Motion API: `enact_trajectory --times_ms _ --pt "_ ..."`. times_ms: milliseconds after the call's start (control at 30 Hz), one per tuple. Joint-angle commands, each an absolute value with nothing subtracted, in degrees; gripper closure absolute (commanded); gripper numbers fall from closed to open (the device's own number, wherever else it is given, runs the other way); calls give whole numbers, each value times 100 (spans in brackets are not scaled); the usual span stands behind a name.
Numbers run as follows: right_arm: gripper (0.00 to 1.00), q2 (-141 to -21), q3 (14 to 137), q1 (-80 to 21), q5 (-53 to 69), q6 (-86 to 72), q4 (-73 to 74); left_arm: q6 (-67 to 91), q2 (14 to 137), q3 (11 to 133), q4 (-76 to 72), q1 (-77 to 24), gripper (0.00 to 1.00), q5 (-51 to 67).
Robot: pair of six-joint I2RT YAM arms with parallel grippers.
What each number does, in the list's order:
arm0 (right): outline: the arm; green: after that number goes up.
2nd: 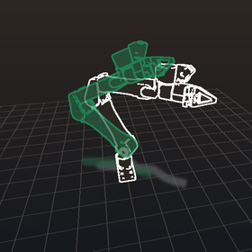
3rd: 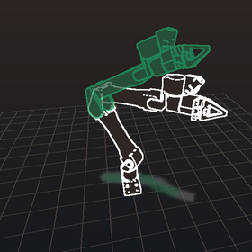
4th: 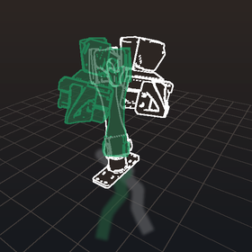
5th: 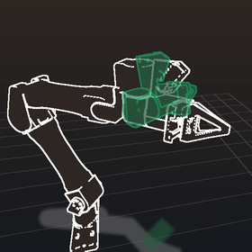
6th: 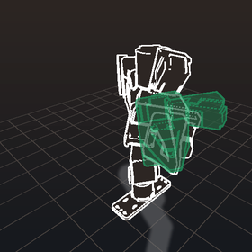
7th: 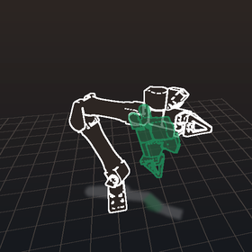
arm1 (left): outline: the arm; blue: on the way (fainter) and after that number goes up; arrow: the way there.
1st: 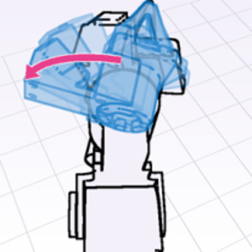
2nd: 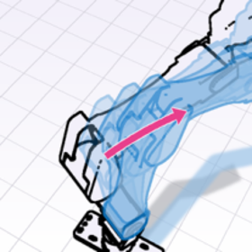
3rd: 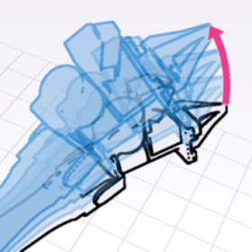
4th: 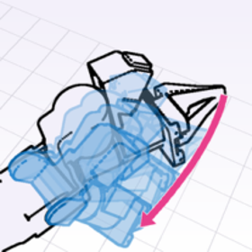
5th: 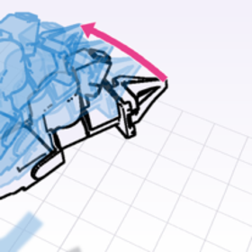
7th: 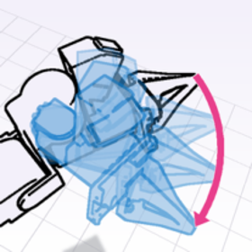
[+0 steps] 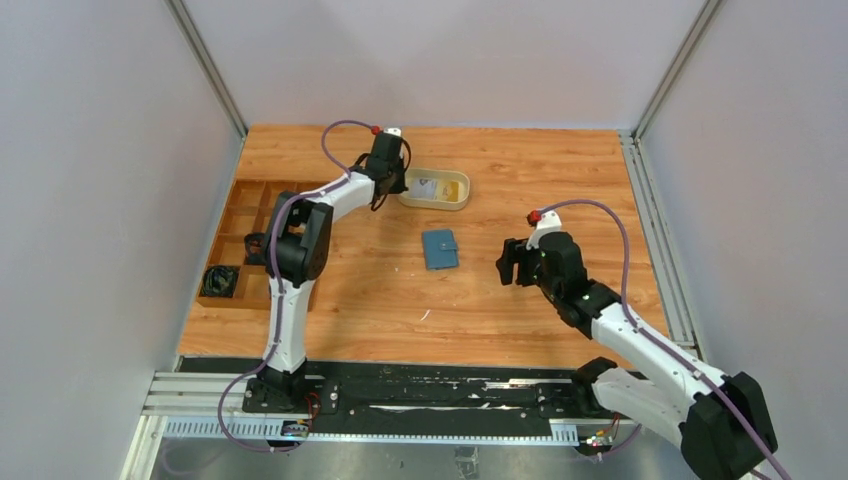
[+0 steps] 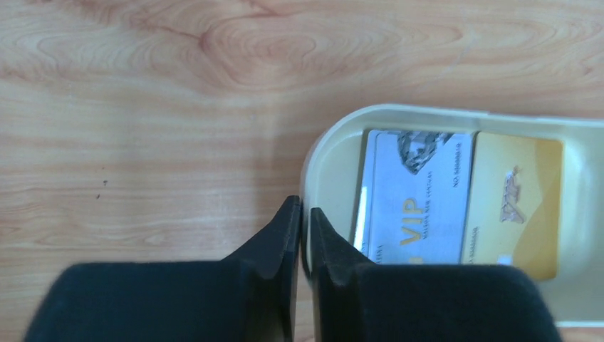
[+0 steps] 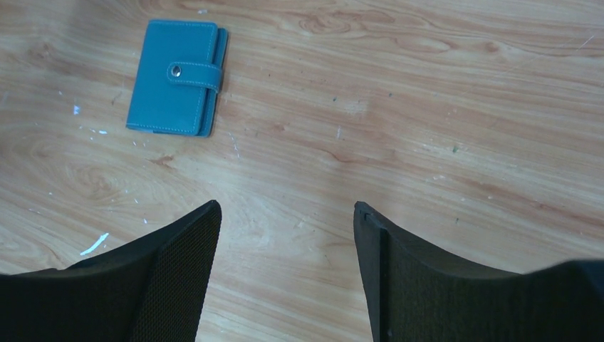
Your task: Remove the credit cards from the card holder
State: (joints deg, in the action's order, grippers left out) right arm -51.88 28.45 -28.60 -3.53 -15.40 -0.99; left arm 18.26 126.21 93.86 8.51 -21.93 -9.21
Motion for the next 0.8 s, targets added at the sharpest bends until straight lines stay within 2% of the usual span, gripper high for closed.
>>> enact_trajectory --times_ms 0,133,167,233,500,767 --pt "29 -5549 3216 -3290 -910 -1220 173 2136 12500 8967 850 -2197 77 -894" --pt "30 -6202 3584 -3715 -1236 -969 103 2205 12322 8822 743 -2206 52 -852" --pt "30 -6401 3697 -3806 -1294 -910 61 2220 12265 8792 727 -2214 39 -841" --pt "31 -6861 3974 -3973 -1351 -798 -119 2228 12114 8725 681 -2215 3 -843" --pt "33 -8969 5625 -4118 -950 -536 -101 2018 10826 8109 277 -2198 0 -853" --pt "37 -10117 6580 -4120 -431 -503 281 2089 9517 6982 -294 -1920 0 -262"
